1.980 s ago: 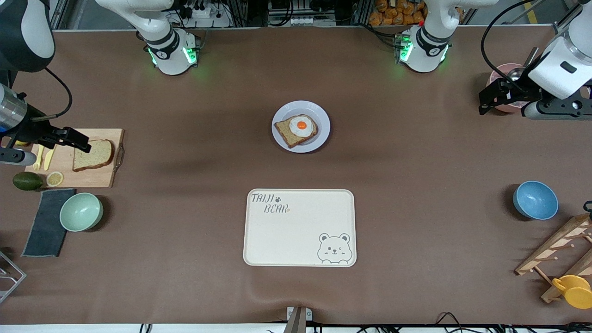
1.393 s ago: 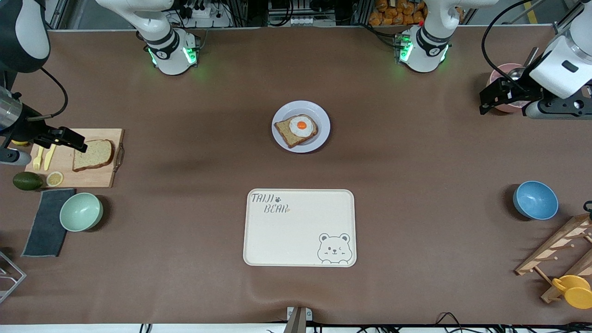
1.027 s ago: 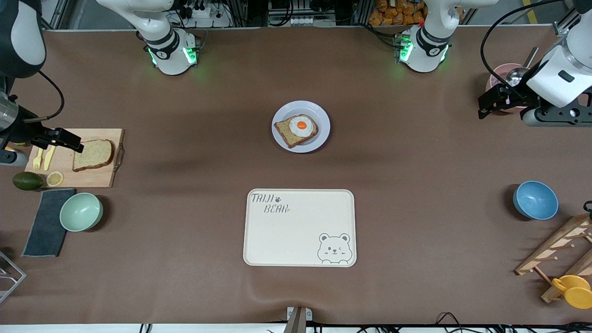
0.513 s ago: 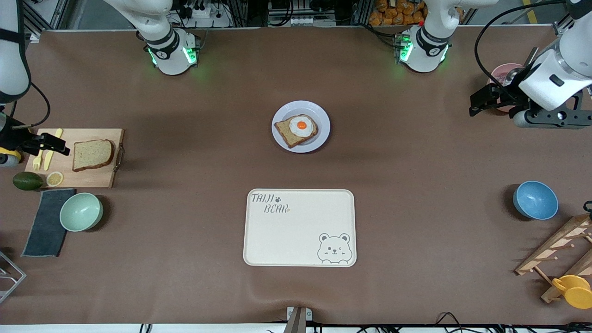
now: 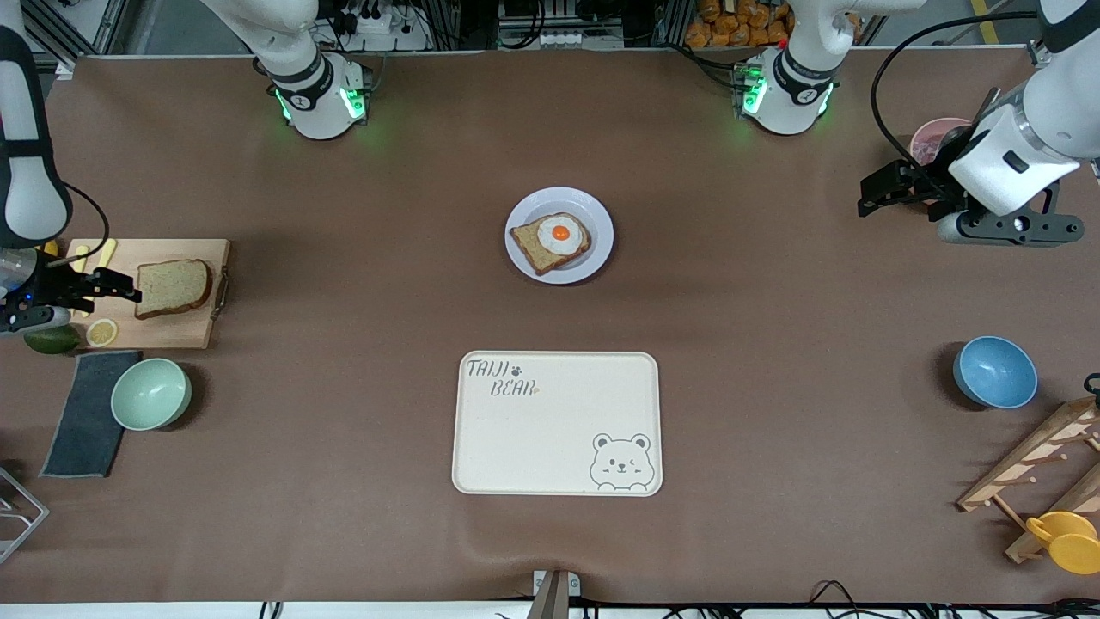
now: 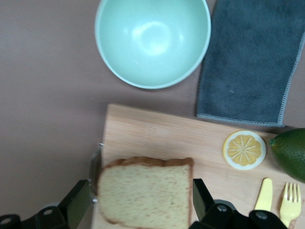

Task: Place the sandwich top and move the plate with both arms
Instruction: 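Move the right gripper down over the bread slice on the cutting board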

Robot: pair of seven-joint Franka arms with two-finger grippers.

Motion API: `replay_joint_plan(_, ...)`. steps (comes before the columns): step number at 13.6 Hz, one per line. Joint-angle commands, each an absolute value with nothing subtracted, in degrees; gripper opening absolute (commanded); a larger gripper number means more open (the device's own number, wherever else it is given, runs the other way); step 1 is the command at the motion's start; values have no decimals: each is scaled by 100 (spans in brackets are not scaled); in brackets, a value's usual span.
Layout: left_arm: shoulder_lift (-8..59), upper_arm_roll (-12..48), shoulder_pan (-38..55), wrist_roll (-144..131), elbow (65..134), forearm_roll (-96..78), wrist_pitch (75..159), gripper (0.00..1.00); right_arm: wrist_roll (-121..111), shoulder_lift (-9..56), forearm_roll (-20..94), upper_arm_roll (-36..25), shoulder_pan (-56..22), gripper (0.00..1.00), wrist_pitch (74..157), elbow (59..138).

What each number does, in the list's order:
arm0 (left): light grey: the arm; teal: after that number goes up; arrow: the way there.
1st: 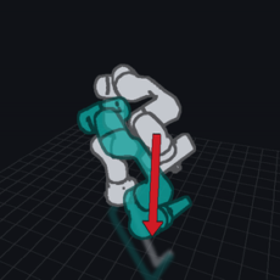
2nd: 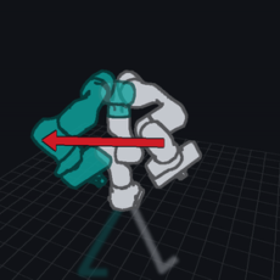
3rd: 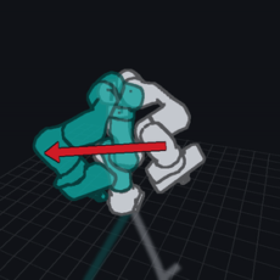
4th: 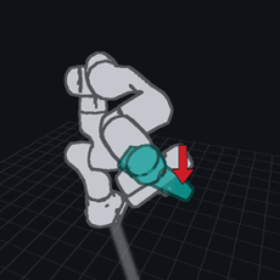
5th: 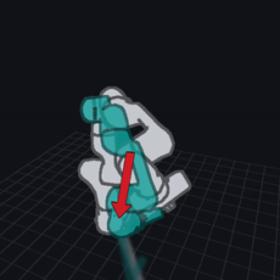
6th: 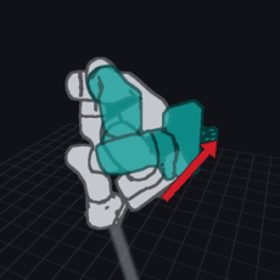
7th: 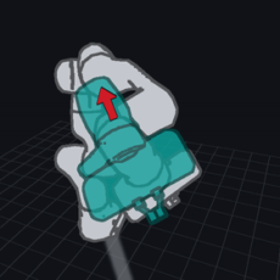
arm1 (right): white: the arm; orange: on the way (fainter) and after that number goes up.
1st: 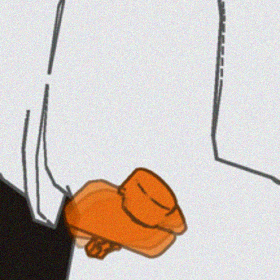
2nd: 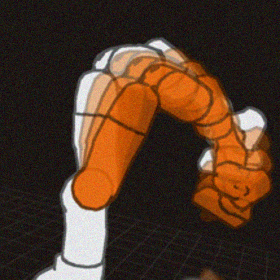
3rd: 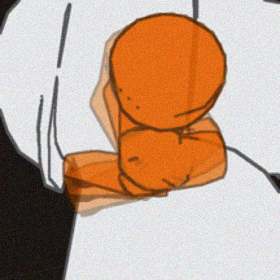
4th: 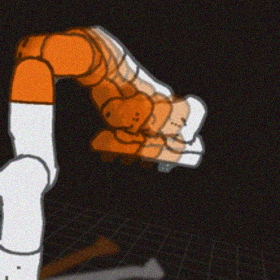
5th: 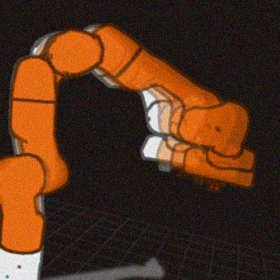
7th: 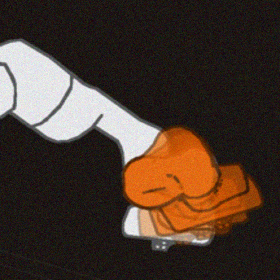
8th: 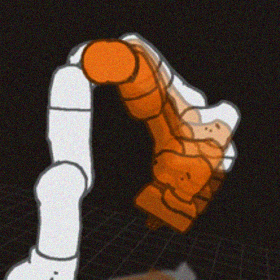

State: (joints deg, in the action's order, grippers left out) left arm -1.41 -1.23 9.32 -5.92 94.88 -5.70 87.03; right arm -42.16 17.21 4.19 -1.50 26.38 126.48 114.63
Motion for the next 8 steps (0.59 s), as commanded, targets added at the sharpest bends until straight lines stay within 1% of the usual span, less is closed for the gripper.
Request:
replay_joint_plan(1,-176,-70,861,-527,9571,-677,8710,100,-4850,2240,580,-44,2961,90,12612,11014)
replay_joint_plan(3,-185,-70,853,-527,9624,-677,8771,100,-4913,2521,580,-35,3076,89,12621,10890)
replay_joint_plan(5,-185,-70,861,-536,9633,-677,8771,100,-5027,2706,746,-35,3190,81,12761,10881)
replay_joint_plan(8,-176,-70,861,-527,9659,-677,8789,100,-5518,2935,1071,-44,3331,77,12840,10872)
